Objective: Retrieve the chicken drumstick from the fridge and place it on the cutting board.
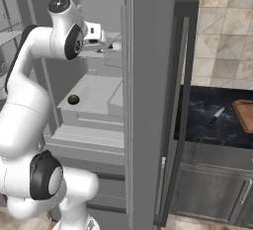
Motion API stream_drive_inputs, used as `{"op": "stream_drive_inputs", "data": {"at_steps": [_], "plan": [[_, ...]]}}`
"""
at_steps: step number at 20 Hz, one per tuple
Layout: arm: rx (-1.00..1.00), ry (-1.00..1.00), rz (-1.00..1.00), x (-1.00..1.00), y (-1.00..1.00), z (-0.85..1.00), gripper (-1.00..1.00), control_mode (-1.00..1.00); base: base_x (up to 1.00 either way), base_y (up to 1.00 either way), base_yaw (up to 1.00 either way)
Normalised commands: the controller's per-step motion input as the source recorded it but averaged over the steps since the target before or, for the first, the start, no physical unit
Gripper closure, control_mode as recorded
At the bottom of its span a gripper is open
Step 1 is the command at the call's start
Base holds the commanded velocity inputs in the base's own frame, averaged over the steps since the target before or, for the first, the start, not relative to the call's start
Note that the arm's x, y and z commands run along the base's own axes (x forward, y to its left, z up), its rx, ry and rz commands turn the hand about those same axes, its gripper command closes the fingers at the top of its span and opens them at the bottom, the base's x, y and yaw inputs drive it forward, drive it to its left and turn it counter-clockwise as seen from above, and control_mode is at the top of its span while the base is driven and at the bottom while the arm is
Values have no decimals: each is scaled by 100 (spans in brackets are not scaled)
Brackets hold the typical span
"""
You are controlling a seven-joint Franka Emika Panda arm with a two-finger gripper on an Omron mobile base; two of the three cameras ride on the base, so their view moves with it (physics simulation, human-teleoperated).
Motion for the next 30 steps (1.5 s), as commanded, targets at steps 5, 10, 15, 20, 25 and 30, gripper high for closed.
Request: {"op": "stream_drive_inputs", "data": {"at_steps": [5,10,15,20,25,30], "plan": [[4,0,0,38,-1,0,-100,-100,0,0,0],[6,0,0,41,-1,0,-100,-100,0,0,0],[1,0,0,40,-1,0,-100,-100,0,0,0],[0,0,0,32,0,0,-100,-100,0,0,0],[0,0,0,26,0,-6,-100,-100,0,0,0],[0,0,0,31,0,-10,-100,-100,0,0,0]]}}
